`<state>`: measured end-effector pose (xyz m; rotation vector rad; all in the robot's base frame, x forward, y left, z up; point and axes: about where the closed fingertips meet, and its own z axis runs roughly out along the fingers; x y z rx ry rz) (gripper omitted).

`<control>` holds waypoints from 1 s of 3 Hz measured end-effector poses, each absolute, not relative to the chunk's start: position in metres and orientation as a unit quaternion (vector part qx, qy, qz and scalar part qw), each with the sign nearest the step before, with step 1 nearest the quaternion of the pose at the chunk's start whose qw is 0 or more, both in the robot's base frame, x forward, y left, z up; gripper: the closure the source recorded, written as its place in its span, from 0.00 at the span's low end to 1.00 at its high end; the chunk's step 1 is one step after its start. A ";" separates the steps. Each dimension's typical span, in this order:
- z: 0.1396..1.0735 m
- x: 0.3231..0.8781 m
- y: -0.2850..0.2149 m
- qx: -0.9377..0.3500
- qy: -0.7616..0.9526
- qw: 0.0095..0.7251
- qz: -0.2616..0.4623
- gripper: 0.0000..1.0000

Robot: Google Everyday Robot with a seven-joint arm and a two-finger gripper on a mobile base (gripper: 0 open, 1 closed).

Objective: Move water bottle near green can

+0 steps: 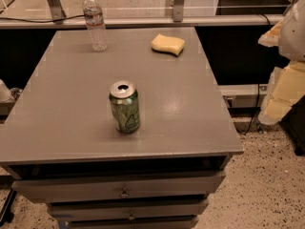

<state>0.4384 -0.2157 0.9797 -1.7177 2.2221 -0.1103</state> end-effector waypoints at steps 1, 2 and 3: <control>0.980 0.438 -0.216 -0.603 0.780 0.165 -0.039 0.00; 0.983 0.449 -0.212 -0.605 0.771 0.193 -0.031 0.00; 0.985 0.481 -0.195 -0.611 0.753 0.245 -0.013 0.00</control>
Offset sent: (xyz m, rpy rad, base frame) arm 0.0285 0.0072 0.0032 0.1184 -0.0764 0.0503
